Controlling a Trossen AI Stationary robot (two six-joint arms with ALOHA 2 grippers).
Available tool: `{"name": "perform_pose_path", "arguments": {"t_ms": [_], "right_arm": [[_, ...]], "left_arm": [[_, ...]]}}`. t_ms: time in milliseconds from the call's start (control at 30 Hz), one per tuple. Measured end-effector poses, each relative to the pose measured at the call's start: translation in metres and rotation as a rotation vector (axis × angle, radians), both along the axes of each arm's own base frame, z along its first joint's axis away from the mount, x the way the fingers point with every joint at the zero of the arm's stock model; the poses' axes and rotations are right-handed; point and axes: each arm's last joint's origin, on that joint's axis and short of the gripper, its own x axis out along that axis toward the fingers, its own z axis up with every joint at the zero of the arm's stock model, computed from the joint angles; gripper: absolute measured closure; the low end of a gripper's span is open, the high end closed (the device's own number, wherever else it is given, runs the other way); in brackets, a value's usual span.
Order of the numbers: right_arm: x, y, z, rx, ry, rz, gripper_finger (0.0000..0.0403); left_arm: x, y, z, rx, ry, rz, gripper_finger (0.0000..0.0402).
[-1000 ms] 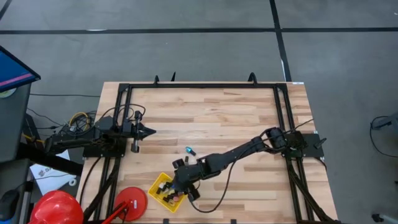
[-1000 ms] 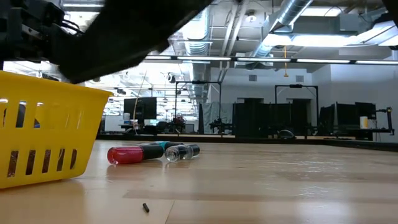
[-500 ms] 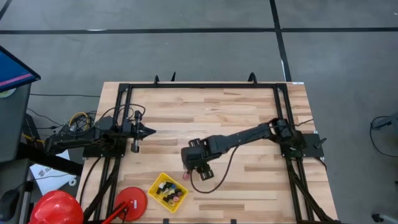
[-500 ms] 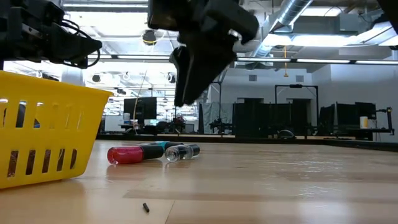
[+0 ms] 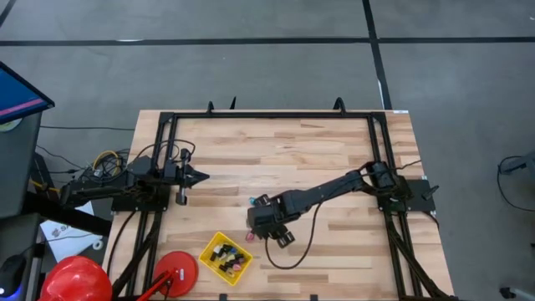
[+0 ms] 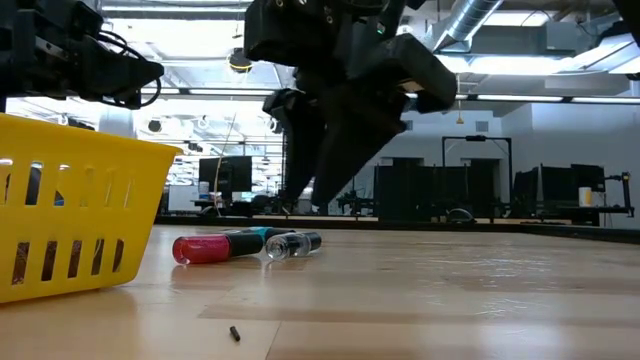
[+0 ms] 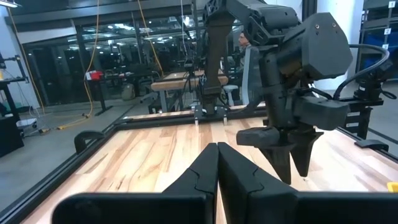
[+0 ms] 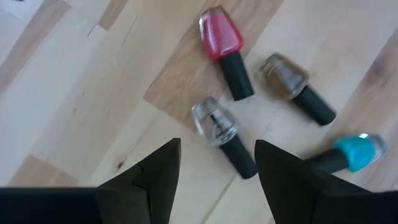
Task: Pick & Place Nail Polish
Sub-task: Put the transparent nail polish into the yellow basket
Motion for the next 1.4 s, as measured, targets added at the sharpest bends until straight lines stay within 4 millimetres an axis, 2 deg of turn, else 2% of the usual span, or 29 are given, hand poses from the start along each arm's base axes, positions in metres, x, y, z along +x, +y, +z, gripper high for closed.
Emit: {"name": "perform_pose_path", "arguments": {"t_ms": [267, 633, 867, 1067, 1400], "right_arm": [[0.003, -0.002, 0.001, -0.027, -0.034, 0.088, 0.0207], [0.008, -0.017, 0.001, -0.032, -0.043, 0.089, 0.0213], [0.007, -0.016, 0.001, -0.032, -0.045, 0.092, 0.0214], [-0.001, -0.018, -0.026, -0.041, -0.026, 0.110, 0.0214], [-0.004, -0.021, -0.035, -0.034, -0.017, 0.081, 0.0222]], "left_arm": [[0.000, 0.000, 0.000, 0.000, 0.000, 0.000, 0.0401], [0.000, 0.000, 0.000, 0.000, 0.000, 0.000, 0.0401], [0.000, 0.000, 0.000, 0.000, 0.000, 0.000, 0.0401], [0.000, 0.000, 0.000, 0.000, 0.000, 0.000, 0.0401], [0.000, 0.000, 0.000, 0.000, 0.000, 0.000, 0.0401]]}}
